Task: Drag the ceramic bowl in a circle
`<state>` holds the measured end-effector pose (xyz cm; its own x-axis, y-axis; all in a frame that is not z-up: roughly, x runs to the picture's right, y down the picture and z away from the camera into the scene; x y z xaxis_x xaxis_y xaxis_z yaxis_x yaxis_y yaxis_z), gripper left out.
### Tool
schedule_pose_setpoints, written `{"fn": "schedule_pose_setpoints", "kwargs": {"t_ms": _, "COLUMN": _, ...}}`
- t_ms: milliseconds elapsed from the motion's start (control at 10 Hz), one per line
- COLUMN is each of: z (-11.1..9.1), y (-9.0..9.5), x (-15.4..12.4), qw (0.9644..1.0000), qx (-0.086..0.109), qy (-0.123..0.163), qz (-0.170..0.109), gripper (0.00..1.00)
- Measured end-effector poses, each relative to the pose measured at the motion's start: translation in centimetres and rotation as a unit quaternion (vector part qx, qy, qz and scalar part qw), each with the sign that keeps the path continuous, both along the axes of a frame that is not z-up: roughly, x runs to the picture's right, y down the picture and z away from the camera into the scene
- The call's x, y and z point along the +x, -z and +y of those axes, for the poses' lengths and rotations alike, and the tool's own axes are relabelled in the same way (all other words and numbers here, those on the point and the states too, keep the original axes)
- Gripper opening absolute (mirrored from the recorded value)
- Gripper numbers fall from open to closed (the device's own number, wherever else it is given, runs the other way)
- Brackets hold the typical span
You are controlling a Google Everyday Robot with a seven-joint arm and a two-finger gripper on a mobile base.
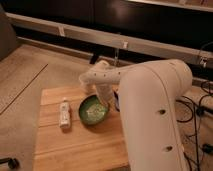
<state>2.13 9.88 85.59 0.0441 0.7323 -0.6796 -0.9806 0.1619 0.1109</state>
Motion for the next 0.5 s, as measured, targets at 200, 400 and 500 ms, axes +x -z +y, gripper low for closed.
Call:
{"fn": "schedule_pose_setpoints", "kwargs": {"t_ms": 200, "z": 0.09, "y": 0.04, "x": -0.26, "qw": 1.0000, "qx": -0.002, "qy": -0.001, "qz": -0.001, "gripper": 0.21}}
{"fn": "schedule_pose_setpoints", "kwargs": {"t_ms": 400, "z": 0.09, "y": 0.02, "x": -0.23, "qw": 1.0000, "qx": -0.002, "qy": -0.001, "qz": -0.001, "gripper": 0.21}}
{"fn": "schedule_pose_setpoints", "kwargs": {"t_ms": 500, "z": 0.07, "y": 0.02, "x": -0.20, "qw": 1.0000, "qx": -0.001, "qy": -0.001, "qz": -0.001, "gripper": 0.17}}
